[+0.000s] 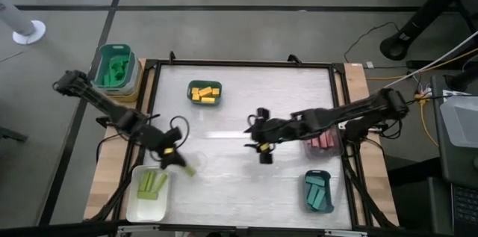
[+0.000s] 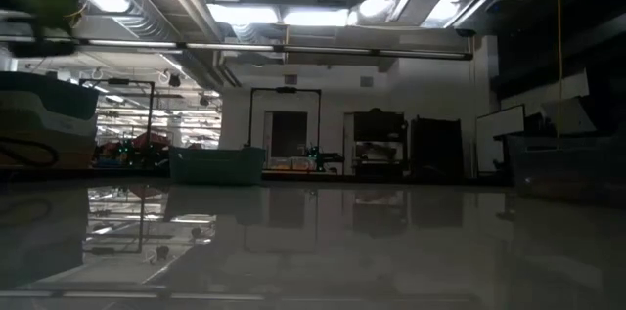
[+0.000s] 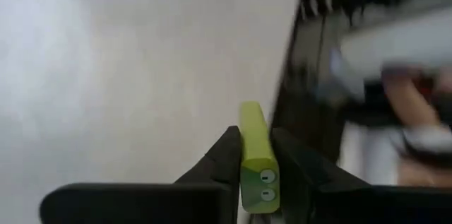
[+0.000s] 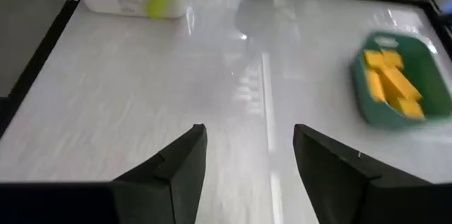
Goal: Sort blocks
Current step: Put the green block into the white bin
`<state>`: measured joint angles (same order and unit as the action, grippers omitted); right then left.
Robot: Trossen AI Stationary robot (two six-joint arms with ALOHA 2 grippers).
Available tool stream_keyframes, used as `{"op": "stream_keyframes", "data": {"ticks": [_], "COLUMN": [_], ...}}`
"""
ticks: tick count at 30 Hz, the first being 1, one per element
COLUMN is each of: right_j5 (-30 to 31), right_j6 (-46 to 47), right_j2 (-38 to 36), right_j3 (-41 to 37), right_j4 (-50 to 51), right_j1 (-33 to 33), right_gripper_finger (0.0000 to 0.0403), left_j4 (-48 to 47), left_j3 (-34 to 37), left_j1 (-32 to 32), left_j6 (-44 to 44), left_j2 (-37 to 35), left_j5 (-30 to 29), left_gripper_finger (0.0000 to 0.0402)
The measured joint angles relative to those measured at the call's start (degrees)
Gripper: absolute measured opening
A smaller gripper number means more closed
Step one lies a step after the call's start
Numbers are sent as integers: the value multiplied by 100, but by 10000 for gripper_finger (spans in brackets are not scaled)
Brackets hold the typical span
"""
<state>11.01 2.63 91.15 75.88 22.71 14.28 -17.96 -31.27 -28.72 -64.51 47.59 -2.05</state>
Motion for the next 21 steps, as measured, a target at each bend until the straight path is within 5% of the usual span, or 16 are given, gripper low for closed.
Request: {"op": "stream_keyframes", "data": {"ticks": [7,13,21], "right_j5": [41,597,848], "right_j6": [693,1123,1721], "right_j2": [-1098,-1898,-3144], "right_j3": [0,-299,-1802], "right_j4": [1296,1763,1464], "right_j1": [0,0,0], "right_gripper_finger": [209,209,209], "left_j4": [-805,-1458,-2249], "left_j3": [0,-2,0], "left_j1": [-1208,-1901,-2203], "left_j6": [-1970,-3742,-4198], "left_j2": [-475,-457,-443], "left_j5": [890,1068,1067], "left_gripper_finger": [54,57,86]}}
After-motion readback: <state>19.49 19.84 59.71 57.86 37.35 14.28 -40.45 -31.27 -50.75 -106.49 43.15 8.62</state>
